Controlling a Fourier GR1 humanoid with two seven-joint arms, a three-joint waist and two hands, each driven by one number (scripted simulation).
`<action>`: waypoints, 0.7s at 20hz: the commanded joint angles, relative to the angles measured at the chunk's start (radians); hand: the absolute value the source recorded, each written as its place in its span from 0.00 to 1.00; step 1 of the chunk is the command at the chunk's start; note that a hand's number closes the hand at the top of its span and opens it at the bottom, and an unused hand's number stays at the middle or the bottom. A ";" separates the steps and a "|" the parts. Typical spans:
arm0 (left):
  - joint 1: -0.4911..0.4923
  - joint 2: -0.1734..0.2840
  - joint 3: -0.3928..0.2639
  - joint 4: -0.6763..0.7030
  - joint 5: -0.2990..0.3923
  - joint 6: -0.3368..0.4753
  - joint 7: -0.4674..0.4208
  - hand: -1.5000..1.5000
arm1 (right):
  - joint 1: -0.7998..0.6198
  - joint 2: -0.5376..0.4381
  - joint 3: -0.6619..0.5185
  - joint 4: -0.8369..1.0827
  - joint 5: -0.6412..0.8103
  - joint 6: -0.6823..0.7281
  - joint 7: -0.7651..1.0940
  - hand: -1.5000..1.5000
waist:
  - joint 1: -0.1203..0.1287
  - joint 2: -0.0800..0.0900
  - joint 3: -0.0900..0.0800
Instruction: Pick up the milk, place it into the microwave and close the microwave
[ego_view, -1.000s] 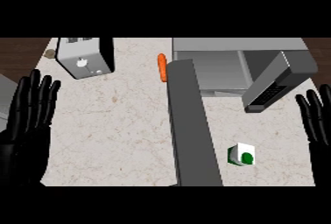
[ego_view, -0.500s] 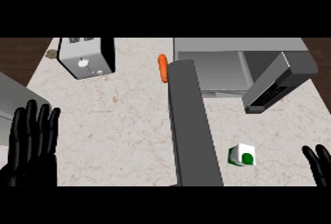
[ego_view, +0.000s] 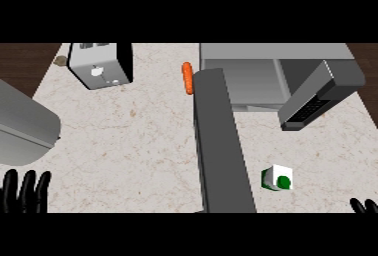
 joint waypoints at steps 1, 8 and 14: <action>0.083 0.008 -0.027 -0.020 0.013 -0.017 -0.069 0.00 | -0.020 0.037 0.023 0.062 0.091 -0.028 -0.056 0.00 | 0.003 0.003 0.000; 0.308 0.059 -0.089 -0.113 0.013 -0.053 -0.173 0.00 | -0.005 0.063 0.062 0.145 0.188 -0.059 -0.128 0.00 | 0.012 0.002 0.000; 0.317 0.080 0.039 -0.012 0.133 -0.110 -0.293 0.00 | -0.141 0.051 -0.052 0.306 0.153 -0.076 -0.138 0.00 | 0.013 0.005 0.000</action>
